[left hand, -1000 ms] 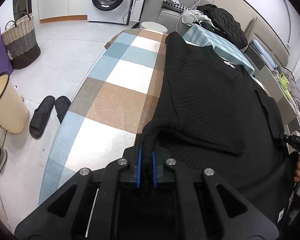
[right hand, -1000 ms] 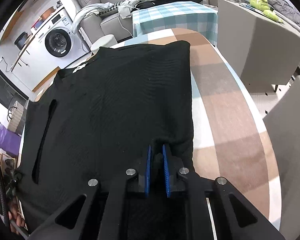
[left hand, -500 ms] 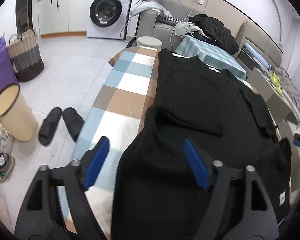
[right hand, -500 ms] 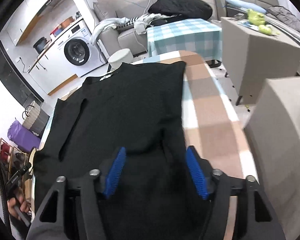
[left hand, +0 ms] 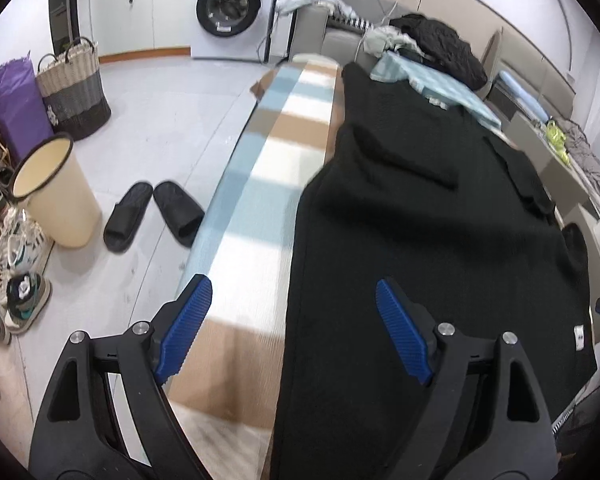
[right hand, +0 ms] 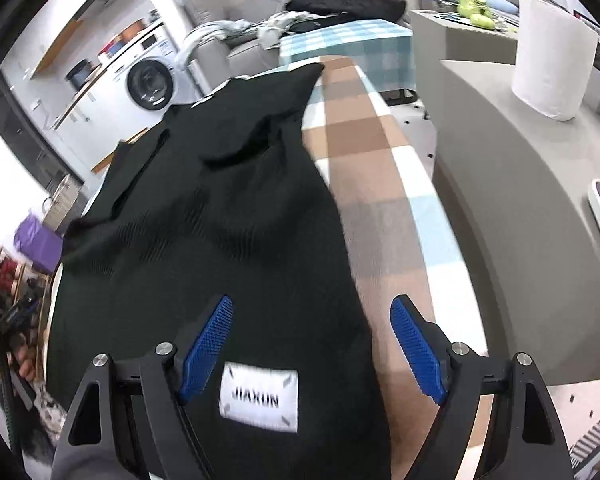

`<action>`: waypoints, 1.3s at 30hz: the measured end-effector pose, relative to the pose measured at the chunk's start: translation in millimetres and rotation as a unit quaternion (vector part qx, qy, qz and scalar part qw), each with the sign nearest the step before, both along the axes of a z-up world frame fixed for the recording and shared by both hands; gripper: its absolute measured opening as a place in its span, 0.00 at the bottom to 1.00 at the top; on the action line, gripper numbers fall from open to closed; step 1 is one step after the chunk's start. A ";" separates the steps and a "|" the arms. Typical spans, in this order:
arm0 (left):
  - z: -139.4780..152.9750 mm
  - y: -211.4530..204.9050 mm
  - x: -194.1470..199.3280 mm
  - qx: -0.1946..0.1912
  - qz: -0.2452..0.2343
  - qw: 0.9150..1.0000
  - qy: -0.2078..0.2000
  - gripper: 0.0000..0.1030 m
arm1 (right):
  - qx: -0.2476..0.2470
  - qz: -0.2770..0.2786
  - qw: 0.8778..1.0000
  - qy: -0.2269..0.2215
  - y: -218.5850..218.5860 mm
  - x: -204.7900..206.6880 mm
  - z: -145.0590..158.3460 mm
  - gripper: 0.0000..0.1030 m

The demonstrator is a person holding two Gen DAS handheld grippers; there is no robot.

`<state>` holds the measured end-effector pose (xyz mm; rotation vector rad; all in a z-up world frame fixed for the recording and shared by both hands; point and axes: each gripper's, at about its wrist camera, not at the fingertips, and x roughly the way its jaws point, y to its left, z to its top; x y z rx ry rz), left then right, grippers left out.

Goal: Fold small clothes
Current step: 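Move both open grippers to the shirt hem beside the JIAXUN label, then close both grippers on the shirt hem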

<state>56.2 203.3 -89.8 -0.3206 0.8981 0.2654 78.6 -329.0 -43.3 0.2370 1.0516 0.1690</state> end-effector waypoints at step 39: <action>-29.9 -23.8 19.5 -0.033 -0.047 0.998 0.035 0.57 | 0.004 0.096 0.995 -0.022 2.6 -1.4 -13.7 0.38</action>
